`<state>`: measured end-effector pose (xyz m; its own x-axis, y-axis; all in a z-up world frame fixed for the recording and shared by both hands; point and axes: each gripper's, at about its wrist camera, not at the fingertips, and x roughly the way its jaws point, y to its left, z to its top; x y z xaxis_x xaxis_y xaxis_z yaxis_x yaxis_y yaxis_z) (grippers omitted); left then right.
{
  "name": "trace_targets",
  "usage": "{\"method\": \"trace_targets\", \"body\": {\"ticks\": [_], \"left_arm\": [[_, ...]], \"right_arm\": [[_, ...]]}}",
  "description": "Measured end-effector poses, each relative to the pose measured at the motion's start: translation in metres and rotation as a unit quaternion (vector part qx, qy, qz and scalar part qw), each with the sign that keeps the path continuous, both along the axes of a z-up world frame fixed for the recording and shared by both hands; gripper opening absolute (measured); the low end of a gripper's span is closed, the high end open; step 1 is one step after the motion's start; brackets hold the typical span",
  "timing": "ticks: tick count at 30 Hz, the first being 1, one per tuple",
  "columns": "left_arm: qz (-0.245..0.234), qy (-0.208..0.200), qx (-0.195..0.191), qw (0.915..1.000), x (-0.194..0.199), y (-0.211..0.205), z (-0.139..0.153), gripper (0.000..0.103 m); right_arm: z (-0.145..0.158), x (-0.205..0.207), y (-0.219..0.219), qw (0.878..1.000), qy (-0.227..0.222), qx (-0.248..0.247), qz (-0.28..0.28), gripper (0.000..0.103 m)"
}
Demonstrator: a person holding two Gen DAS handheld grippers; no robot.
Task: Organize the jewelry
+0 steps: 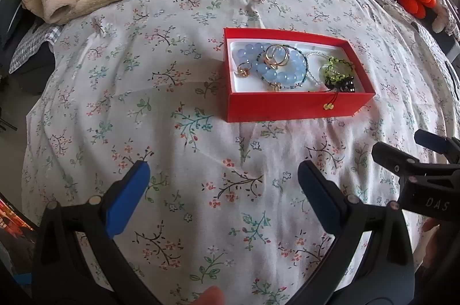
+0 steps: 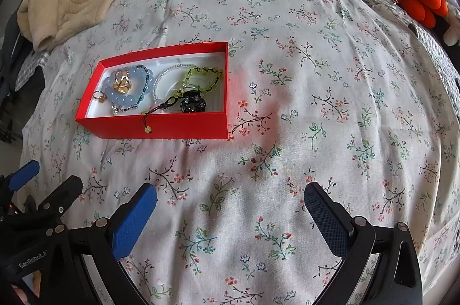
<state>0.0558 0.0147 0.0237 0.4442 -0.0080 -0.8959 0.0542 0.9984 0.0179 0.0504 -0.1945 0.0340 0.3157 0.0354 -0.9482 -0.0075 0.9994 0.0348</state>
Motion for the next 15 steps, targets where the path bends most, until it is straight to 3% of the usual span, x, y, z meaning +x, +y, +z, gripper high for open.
{"method": "trace_targets", "body": {"ticks": [15], "left_arm": [[0.012,0.001,0.010,0.9999,-0.006,0.002,-0.010,0.102]], "right_arm": [[-0.010,-0.008,-0.001,1.000,0.003,-0.017,0.010,0.103]]}}
